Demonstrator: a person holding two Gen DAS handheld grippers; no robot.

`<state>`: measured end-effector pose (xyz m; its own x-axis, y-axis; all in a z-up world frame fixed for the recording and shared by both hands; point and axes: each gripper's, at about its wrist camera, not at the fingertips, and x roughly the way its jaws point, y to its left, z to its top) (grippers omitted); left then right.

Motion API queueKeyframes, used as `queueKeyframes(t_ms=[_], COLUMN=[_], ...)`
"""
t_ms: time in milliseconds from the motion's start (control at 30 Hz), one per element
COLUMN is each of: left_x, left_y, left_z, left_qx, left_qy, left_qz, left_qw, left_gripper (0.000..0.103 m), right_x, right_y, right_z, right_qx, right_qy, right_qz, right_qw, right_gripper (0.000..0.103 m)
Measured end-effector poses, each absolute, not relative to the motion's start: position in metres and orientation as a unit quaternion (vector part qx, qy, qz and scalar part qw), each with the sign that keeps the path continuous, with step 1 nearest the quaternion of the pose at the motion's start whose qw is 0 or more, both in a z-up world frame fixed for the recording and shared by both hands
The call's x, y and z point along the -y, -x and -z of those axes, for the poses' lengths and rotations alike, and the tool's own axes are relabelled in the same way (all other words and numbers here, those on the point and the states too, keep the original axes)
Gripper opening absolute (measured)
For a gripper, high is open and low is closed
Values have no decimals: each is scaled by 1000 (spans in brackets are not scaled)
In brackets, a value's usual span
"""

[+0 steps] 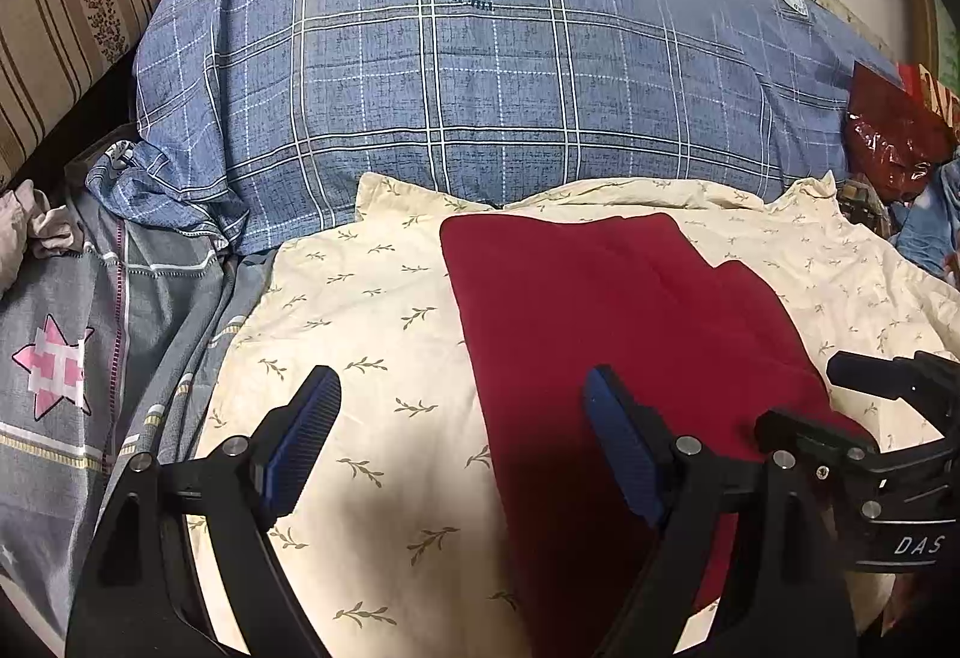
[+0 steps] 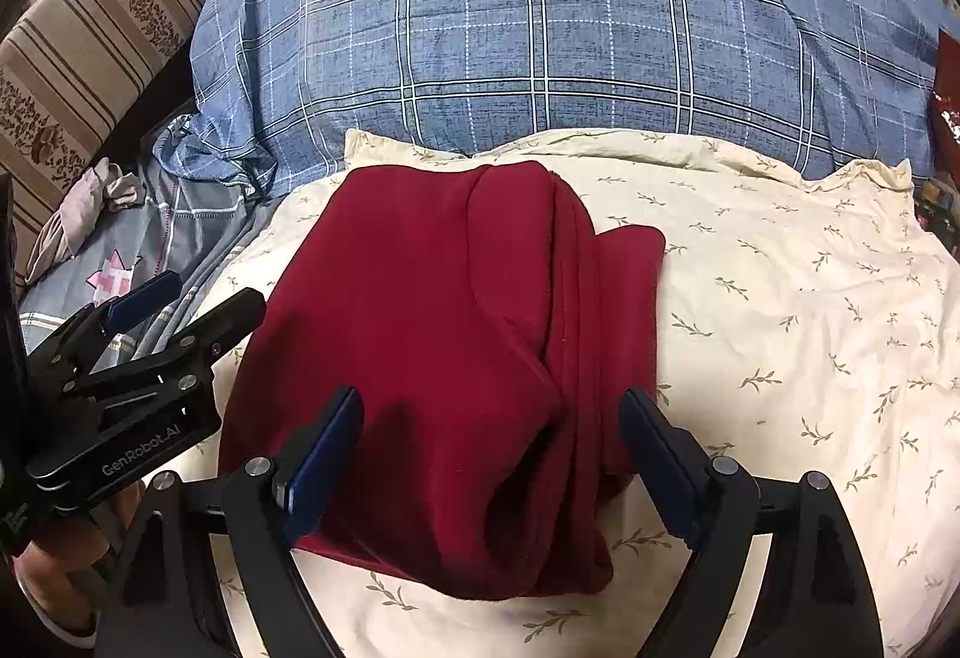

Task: Fold small clothes

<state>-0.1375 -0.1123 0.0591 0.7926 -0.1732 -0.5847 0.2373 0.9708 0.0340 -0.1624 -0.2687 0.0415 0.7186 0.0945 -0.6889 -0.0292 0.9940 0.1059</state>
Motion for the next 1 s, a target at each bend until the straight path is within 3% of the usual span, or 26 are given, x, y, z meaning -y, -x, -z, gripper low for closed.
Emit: queueKeyframes(t_ms=[1000], left_x=[114], left_y=[136], left_z=[-56], left_qx=[-309], left_qy=[-54], left_qz=[115], left_qw=[942], left_gripper=[84], right_x=[267], right_y=[156], right_z=[-36], right_qx=[-383], right_qy=[-44], right_qz=[-41], right_qw=[922], right_gripper=[88])
